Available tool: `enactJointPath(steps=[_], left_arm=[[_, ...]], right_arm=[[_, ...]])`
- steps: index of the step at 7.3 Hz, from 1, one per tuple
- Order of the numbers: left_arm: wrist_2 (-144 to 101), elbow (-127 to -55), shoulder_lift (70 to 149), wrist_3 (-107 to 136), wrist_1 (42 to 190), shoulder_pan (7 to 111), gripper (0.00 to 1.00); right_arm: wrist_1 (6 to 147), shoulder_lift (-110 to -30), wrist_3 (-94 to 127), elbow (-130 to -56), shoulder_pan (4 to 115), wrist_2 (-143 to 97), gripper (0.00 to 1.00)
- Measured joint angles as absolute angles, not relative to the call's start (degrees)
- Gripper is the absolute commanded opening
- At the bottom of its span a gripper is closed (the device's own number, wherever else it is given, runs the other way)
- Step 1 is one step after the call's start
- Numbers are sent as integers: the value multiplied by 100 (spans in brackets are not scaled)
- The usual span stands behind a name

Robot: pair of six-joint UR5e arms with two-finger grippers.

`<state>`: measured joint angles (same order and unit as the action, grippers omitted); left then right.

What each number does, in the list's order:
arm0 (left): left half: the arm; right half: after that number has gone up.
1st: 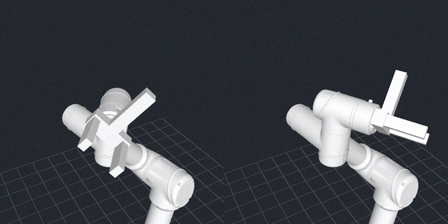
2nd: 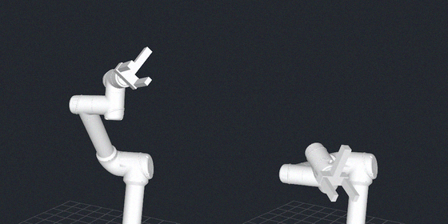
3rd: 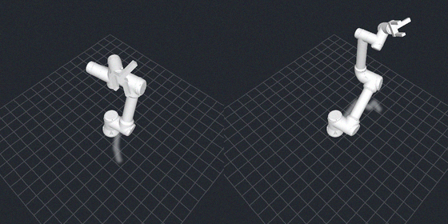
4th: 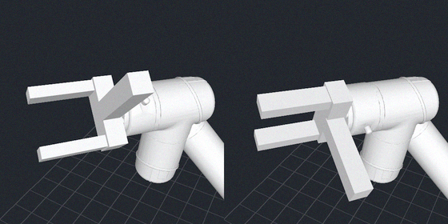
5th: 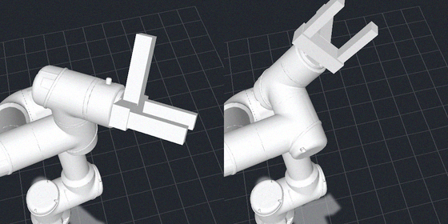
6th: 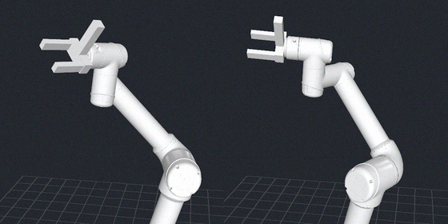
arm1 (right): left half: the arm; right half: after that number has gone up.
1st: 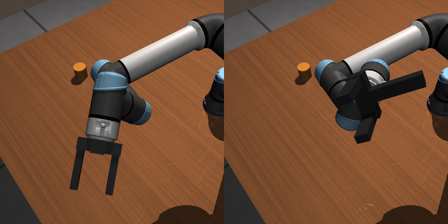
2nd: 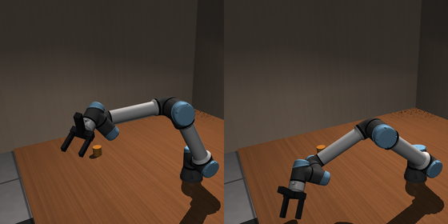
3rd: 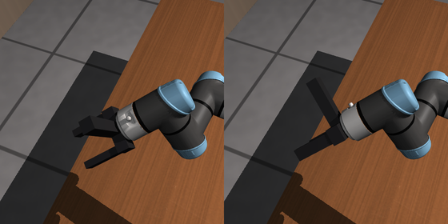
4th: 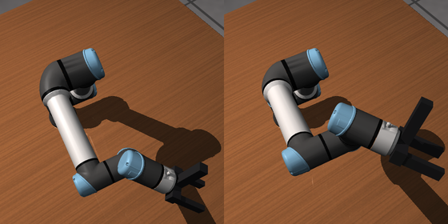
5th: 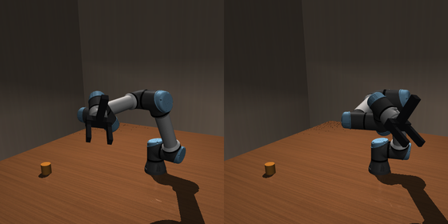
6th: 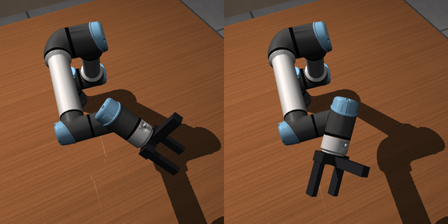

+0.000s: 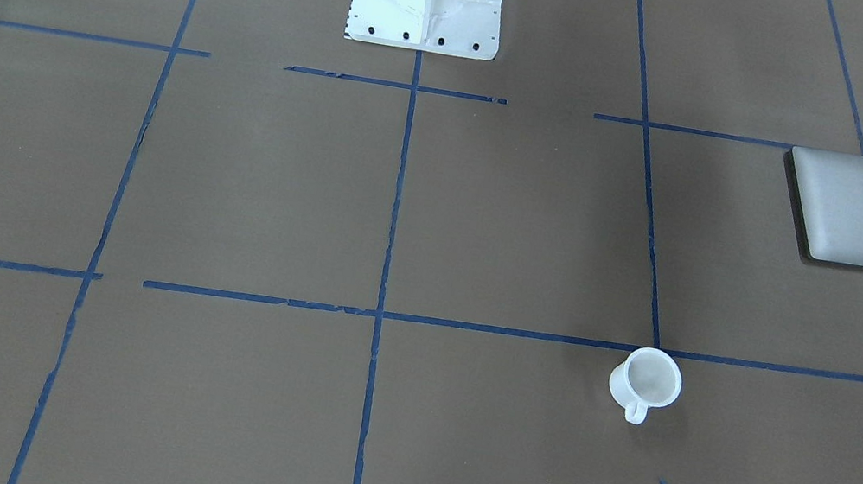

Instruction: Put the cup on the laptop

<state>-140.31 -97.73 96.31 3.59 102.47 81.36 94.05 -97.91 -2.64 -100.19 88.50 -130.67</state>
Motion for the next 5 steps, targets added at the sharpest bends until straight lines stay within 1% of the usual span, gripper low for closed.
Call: enactJointPath(steps=[2, 5], left_arm=[[-13537, -9044, 10734, 848, 10233, 7298, 100], [-13189, -7434, 12462, 1778, 10309, 6541, 100]], right_arm=[[9404, -9791, -264, -10020, 8851, -13069, 100], [9402, -9791, -264, -10019, 8851, -13069, 100]])
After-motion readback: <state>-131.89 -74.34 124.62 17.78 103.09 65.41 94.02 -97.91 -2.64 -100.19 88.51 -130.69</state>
